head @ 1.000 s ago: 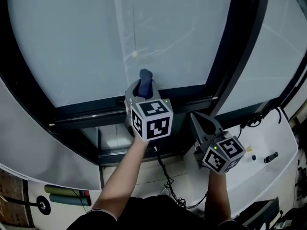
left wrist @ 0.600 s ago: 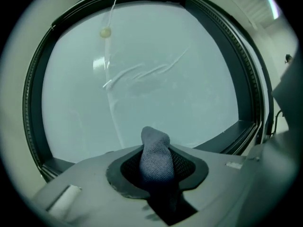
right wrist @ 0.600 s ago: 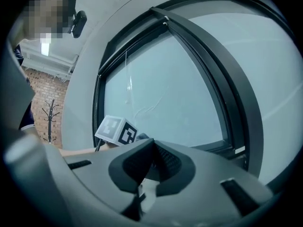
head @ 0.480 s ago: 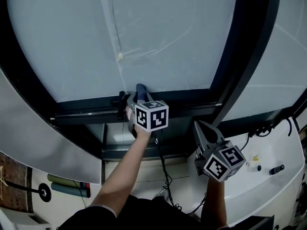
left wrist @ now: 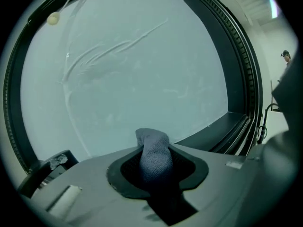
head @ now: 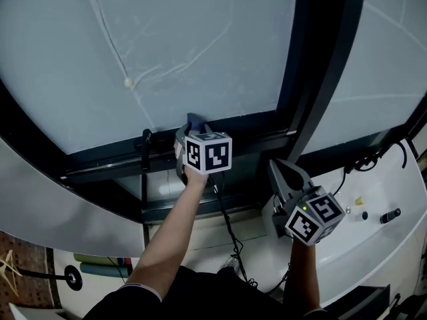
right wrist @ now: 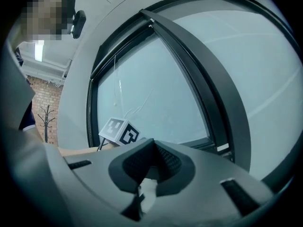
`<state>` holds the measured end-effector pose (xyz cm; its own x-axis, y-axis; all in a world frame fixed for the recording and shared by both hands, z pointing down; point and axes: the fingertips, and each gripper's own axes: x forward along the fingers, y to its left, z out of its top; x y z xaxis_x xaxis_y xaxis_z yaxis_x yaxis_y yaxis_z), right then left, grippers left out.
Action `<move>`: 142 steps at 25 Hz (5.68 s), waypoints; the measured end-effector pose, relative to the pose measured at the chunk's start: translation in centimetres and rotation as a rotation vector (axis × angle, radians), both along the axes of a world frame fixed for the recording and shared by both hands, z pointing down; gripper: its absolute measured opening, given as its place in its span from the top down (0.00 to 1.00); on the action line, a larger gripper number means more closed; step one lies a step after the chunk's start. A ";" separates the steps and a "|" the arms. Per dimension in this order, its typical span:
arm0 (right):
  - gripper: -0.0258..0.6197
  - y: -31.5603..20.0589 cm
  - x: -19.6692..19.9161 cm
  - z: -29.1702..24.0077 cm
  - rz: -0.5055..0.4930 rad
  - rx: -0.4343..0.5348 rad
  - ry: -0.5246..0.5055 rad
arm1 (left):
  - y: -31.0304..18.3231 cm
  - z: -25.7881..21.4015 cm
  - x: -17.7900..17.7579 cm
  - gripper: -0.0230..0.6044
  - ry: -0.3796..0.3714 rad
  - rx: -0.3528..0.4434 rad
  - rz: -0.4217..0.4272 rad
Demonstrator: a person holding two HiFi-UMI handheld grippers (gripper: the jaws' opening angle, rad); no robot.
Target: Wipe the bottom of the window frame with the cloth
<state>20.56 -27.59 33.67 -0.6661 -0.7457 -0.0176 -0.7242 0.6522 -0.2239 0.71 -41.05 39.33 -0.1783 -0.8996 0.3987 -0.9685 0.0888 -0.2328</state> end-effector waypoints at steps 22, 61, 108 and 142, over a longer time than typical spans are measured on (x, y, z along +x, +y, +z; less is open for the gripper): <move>0.96 -0.6 13.9 1.6 0.263 -0.045 -0.024 | -6.0 0.0 22.5 0.76 0.041 -0.035 0.368; 0.96 1.0 -0.1 0.2 0.010 -0.012 0.033 | 1.9 0.4 -3.9 0.76 0.119 0.022 -0.049; 0.96 3.7 -5.5 0.8 -0.059 -0.029 0.117 | 7.4 1.8 -3.6 0.76 0.113 0.070 0.091; 0.96 8.6 -30.4 -0.3 -0.230 0.028 0.140 | 17.2 2.7 -34.2 0.77 0.084 0.074 -0.132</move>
